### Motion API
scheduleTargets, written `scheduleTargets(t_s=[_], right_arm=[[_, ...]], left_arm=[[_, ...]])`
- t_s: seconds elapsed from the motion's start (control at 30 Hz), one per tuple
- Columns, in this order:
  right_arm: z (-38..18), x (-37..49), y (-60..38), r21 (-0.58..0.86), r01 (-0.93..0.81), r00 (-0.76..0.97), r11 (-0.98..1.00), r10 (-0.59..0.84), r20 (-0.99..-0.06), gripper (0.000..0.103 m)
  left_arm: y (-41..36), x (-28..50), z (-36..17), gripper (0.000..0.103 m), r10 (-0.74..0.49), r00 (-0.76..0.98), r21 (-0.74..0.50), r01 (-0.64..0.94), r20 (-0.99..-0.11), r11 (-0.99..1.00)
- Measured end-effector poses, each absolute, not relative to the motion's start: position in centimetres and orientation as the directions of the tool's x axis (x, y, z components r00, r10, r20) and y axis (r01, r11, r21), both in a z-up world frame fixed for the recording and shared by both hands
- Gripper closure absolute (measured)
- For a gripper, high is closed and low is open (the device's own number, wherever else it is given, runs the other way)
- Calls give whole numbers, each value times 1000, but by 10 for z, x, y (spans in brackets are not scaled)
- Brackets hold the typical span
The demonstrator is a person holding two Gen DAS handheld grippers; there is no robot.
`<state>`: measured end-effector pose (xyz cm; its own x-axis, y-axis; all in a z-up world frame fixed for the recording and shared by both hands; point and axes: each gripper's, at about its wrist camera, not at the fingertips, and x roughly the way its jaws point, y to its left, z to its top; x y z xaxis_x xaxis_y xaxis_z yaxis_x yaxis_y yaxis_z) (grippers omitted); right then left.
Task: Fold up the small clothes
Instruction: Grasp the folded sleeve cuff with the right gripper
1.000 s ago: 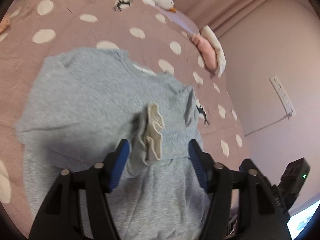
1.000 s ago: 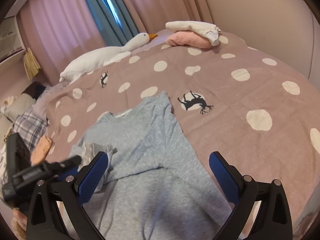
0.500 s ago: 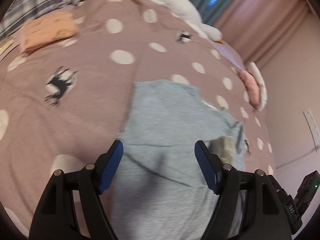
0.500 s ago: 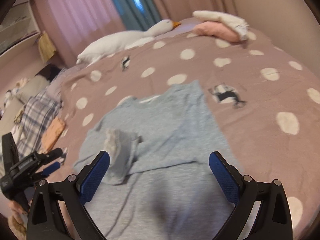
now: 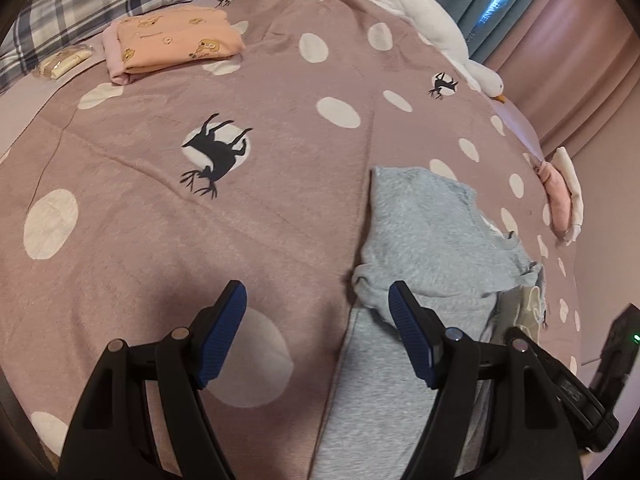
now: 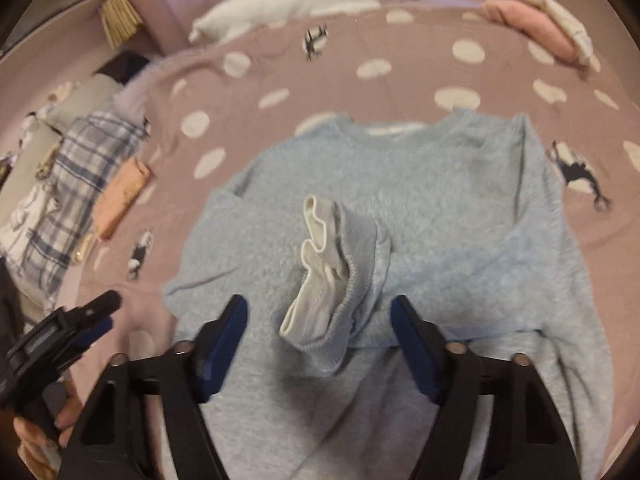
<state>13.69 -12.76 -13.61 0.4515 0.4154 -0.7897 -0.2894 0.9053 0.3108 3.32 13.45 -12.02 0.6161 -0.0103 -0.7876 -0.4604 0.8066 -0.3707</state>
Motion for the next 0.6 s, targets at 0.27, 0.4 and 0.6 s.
scheduleTargets(t_s=[0.27,0.4,0.6], right_arm=[[-160,148,-120,232,-255,415,939,323,-851,82],[-144,150,-122,213,-294,449,932,331,-830,84],[-86,151,-120,166,-362,565,917,358,-744,84]], left_arm=[[137,34,-125,29,-14,605,-369,-466,-796,804],[138,36,-126,29,-17,605,-368,-462,-796,807],[138,39,-127,29,-27,604,-378,-462,-796,802]])
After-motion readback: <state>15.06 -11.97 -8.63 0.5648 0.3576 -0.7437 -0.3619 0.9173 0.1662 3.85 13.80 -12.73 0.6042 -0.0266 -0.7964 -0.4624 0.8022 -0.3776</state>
